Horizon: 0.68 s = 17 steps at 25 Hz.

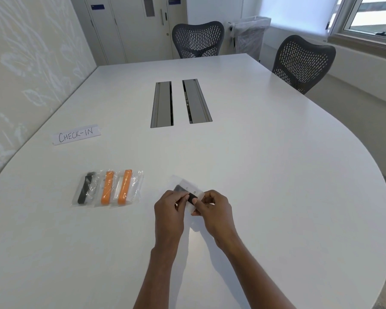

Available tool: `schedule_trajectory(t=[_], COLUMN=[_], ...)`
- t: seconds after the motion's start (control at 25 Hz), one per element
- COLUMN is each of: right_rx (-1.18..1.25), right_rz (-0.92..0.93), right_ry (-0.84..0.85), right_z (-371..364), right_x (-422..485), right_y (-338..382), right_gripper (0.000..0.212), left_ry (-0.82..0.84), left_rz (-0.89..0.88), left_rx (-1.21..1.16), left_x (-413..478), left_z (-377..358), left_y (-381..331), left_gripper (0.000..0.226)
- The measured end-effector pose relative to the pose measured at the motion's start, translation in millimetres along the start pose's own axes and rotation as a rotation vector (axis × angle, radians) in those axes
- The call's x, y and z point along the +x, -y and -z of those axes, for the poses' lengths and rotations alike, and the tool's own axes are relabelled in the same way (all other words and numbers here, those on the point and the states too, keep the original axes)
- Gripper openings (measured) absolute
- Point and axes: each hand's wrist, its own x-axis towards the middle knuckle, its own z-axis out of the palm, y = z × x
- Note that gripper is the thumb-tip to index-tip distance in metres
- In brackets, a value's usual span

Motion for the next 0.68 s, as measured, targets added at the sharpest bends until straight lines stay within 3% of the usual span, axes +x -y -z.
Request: schedule_trajectory(t=[0.16,0.28,0.44,0.68], right_rx=[0.057,0.109,-0.110,-0.058], right_rz=[0.002,-0.004,0.153,0.182], right_ry=[-0.009,-0.092,-0.177,-0.142], right_z=[-0.6,-4.4,-10.6,-14.0], right_x=[-0.5,-3.3,-3.7,-4.2], right_y=[1.4,3.2,-6.8,-9.9], right_gripper=[0.010,0.018,0.020,0.012], left_ry=[0.054,0.069,0.070,0.110], left_rz=[-0.029,-0.032,0.018,0.065], left_rx=[-0.020,-0.028,-0.079,-0.073], left_x=[0.7,2.9,4.6,5.1], left_z=[1.9,3.6,7.5,11.2], left_y=[-6.9,-13.7,-19.7,-25.7], left_gripper=[0.015,0.016,0.014,0.013])
